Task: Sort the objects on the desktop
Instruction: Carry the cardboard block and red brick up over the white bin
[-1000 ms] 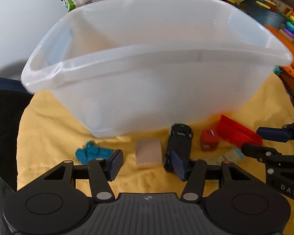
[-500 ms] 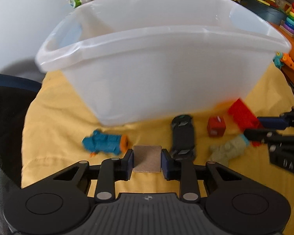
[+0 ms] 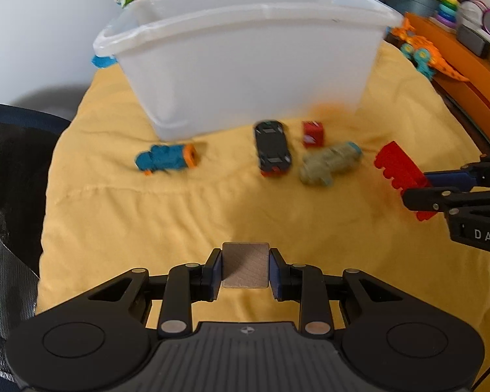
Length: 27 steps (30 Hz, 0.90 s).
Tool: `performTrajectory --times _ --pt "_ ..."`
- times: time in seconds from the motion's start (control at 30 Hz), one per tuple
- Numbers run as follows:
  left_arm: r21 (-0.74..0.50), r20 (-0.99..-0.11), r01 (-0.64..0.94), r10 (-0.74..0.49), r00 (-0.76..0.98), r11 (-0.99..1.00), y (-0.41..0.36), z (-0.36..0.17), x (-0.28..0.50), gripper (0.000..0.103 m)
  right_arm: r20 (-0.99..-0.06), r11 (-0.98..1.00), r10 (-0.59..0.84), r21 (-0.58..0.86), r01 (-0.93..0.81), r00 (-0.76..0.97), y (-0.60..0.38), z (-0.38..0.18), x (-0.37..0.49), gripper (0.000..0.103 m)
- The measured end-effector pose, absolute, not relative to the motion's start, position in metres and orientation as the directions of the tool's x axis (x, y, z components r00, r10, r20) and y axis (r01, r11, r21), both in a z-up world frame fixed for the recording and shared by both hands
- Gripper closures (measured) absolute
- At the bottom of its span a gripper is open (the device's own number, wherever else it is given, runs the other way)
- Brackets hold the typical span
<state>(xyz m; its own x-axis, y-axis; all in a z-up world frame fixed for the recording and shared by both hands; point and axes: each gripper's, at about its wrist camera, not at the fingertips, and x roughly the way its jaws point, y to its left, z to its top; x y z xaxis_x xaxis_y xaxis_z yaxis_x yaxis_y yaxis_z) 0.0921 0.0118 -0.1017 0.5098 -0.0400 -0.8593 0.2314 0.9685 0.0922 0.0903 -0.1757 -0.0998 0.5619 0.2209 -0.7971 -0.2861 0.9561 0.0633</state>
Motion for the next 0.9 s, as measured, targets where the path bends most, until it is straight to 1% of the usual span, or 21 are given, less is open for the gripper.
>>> performTrajectory --times 0.1,0.23,0.3,0.37,0.47,0.53,0.6,0.67,0.77,0.9 --pt "0.107 -0.860 0.239 -0.031 0.510 0.965 0.009 -0.104 0.089 0.070 -0.807 0.959 0.209 0.057 -0.279 0.552 -0.172 -0.105 0.087 0.074" --pt "0.097 -0.862 0.229 -0.034 0.506 0.969 0.011 -0.110 0.095 0.069 -0.814 0.963 0.195 0.054 -0.263 0.547 -0.170 -0.110 0.088 0.074" --pt "0.082 -0.863 0.222 -0.042 0.503 0.972 0.012 -0.114 0.099 0.064 -0.815 0.966 0.188 0.052 -0.255 0.548 -0.169 -0.112 0.091 0.072" --pt "0.075 -0.860 0.215 -0.046 0.509 0.974 0.014 -0.115 0.101 0.061 -0.815 0.969 0.177 0.045 -0.244 0.552 -0.168 -0.114 0.094 0.061" --pt "0.077 -0.859 0.217 -0.046 0.510 0.973 0.013 -0.116 0.103 0.061 -0.821 0.969 0.161 0.027 -0.245 0.548 -0.164 -0.117 0.095 0.061" --pt "0.095 -0.855 0.229 -0.038 0.517 0.969 0.009 -0.116 0.100 0.063 -0.823 0.966 0.154 0.009 -0.257 0.546 -0.161 -0.119 0.093 0.061" --pt "0.104 -0.853 0.236 -0.035 0.520 0.966 0.006 -0.115 0.098 0.070 -0.818 0.962 0.146 -0.014 -0.273 0.556 -0.159 -0.120 0.090 0.062" --pt "0.126 -0.847 0.243 -0.023 0.531 0.962 0.003 -0.112 0.097 0.070 -0.819 0.959 0.154 -0.012 -0.283 0.553 -0.158 -0.118 0.090 0.076" --pt "0.163 -0.826 0.247 -0.005 0.563 0.955 0.000 -0.104 0.093 0.070 -0.817 0.956 0.151 -0.024 -0.294 0.557 -0.155 -0.111 0.089 0.076" --pt "0.169 -0.800 0.246 -0.013 0.600 0.954 -0.001 -0.083 0.092 0.070 -0.797 0.955 0.172 -0.010 -0.297 0.579 -0.153 -0.094 0.090 0.076"
